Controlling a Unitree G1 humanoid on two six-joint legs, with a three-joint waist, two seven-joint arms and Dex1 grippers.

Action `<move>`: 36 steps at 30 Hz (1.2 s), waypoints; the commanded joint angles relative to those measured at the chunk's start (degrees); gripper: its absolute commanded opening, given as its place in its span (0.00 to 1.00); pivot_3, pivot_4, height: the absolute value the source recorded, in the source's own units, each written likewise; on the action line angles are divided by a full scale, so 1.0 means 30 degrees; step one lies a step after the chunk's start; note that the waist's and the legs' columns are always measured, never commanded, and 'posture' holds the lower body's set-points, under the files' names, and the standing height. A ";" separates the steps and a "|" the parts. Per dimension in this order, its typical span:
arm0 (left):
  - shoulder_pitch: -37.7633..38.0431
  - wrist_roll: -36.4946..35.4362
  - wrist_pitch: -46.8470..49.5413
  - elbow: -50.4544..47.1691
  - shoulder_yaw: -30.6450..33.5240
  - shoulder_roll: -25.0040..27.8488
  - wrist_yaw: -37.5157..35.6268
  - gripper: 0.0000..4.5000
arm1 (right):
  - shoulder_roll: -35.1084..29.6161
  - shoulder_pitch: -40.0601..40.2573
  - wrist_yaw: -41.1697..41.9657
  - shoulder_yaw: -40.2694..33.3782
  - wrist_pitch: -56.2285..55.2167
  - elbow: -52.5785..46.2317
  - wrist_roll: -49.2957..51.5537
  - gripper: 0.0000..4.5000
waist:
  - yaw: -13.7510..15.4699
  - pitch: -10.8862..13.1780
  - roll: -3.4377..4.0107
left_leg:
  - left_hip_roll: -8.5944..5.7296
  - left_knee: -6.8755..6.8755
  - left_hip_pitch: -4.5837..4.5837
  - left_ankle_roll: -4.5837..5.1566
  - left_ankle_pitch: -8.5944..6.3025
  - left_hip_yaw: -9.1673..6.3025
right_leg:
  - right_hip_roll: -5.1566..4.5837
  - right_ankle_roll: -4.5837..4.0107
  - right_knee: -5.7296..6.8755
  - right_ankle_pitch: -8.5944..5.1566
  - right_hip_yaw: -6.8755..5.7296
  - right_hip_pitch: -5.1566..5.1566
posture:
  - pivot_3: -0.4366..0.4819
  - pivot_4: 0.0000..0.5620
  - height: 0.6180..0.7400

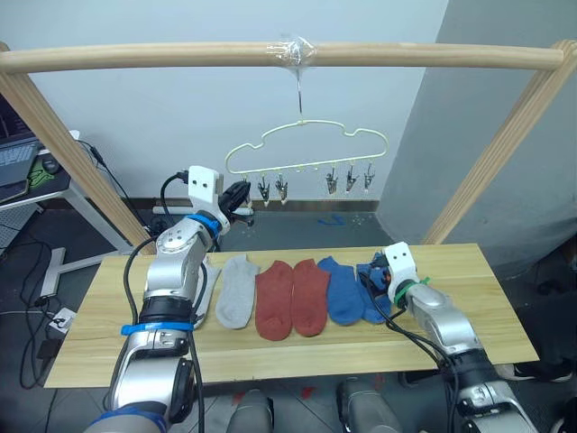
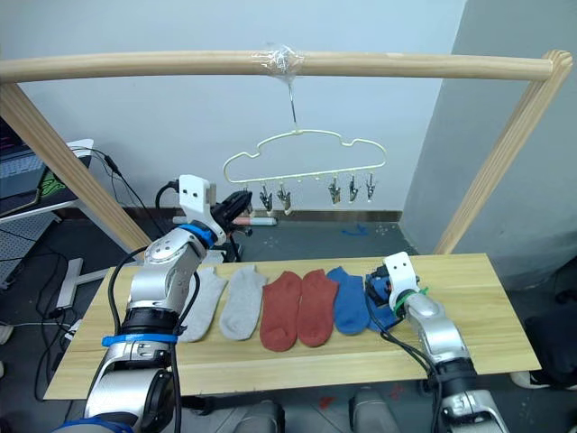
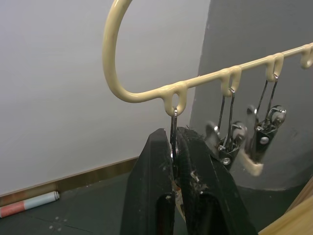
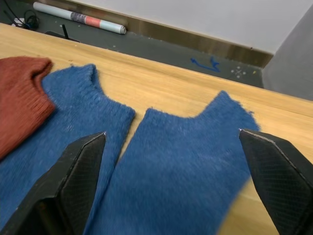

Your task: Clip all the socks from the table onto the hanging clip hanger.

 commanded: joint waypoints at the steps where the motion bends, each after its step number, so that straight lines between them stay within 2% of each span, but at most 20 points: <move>1: 0.0107 -0.0095 0.0331 -0.0901 0.0173 0.0159 0.0174 0.00 | 0.0136 -0.0934 0.0005 -0.0323 -0.1015 0.2077 -0.0243 1.00 | 0.0020 0.0000 0.0000 | 0.0000 -0.0004 -0.0001 0.0000 -0.0001 -0.0003 | 0.0000 0.0017 -0.0002 0.0010 -0.0002 0.0001 | 0.49 0.28 1.00; 5: 0.0242 -0.0061 0.0468 -0.1209 0.0177 0.0305 0.0170 0.00 | 0.0219 -0.2024 0.0452 0.0037 -0.1310 0.5724 -0.0720 1.00 | 0.0014 0.0002 0.0000 | 0.0000 -0.0014 -0.0002 0.0001 -0.0002 -0.0003 | 0.0001 0.0074 -0.0008 0.0043 -0.0004 0.0000 | 0.50 0.27 1.00; 8: 0.0478 -0.0103 0.0604 -0.1585 0.0291 0.0416 0.0228 0.00 | -0.0248 -0.1795 0.0895 0.0362 -0.1580 0.6590 -0.1206 0.88 | 0.0018 0.0000 -0.0003 | 0.0000 -0.0015 0.0011 0.0001 -0.0002 -0.0003 | 0.0002 0.0075 -0.0009 0.0043 -0.0002 0.0012 | 0.52 0.27 1.00; 16: 0.0849 -0.0123 0.0715 -0.2005 0.0336 0.0426 0.0356 0.00 | -0.0869 -0.1034 0.1743 0.0403 -0.2073 0.6411 -0.1384 0.28 | 0.0056 -0.0007 -0.0014 | 0.0000 -0.0004 0.0189 -0.0001 -0.0003 -0.0007 | 0.0001 -0.0011 -0.0026 -0.0011 -0.0004 0.0204 | 0.54 0.26 1.00; 20: 0.1053 -0.0501 0.1242 -0.2267 0.0419 0.0623 -0.0078 0.00 | -0.2431 0.0035 0.2977 0.1377 -0.4735 0.3338 -0.2465 0.01 | 0.0064 -0.0006 -0.0013 | 0.0000 -0.0006 0.0229 -0.0002 -0.0004 -0.0008 | 0.0000 -0.0011 -0.0024 -0.0014 -0.0003 0.0229 | 0.54 0.26 1.00; 23: 0.0807 -0.1267 0.2760 -0.2310 0.0757 0.0877 -0.0148 0.00 | -0.5101 0.1018 0.3937 0.3432 -0.8221 0.0036 -0.5239 0.01 | 0.0051 0.0007 0.0003 | -0.0006 -0.0010 0.0197 -0.0005 -0.0006 0.0001 | -0.0006 -0.0007 -0.0040 -0.0020 0.0002 0.0211 | 0.53 0.25 1.00; 27: 0.0485 -0.3377 0.6332 -0.2891 0.1480 0.1056 -0.0489 0.00 | -0.6519 0.1831 0.5037 0.3648 -1.0125 -0.3672 -0.5383 0.01 | -0.0148 0.0024 -0.0024 | 0.0000 -0.0016 0.0189 -0.0005 -0.0006 0.0006 | -0.0001 0.0006 -0.0024 -0.0026 0.0004 0.0177 | 0.52 0.26 1.00; 29: 0.0085 -0.5690 0.9383 -0.3320 0.2611 0.0926 -0.0264 0.00 | -0.6619 0.2017 0.5765 0.3899 -0.9885 -0.5633 -0.5396 0.01 | -0.0207 0.0053 -0.0065 | 0.0012 -0.0018 0.0208 -0.0005 -0.0006 -0.0002 | 0.0011 0.0010 -0.0017 -0.0032 0.0001 0.0178 | 0.52 0.26 1.00; 31: -0.0175 -0.7041 1.1445 -0.3544 0.3279 0.0954 -0.0004 0.00 | -0.6590 0.2027 0.6188 0.4100 -0.9753 -0.6842 -0.5618 0.01 | -0.0209 0.0086 -0.0120 | 0.0012 -0.0012 0.0204 -0.0005 -0.0006 -0.0008 | 0.0010 0.0011 -0.0011 -0.0031 -0.0001 0.0179 | 0.52 0.26 1.00; 36: -0.1677 -1.1245 1.6368 -0.2235 0.6738 0.0317 0.2453 0.00 | -0.4368 -0.0089 0.6309 0.6144 -0.9555 -0.7922 -0.7121 0.01 | -0.0257 0.0159 -0.0222 | 0.0010 -0.0005 0.0188 -0.0006 -0.0006 -0.0014 | 0.0005 0.0013 -0.0022 -0.0031 -0.0009 0.0180 | 0.51 0.26 1.00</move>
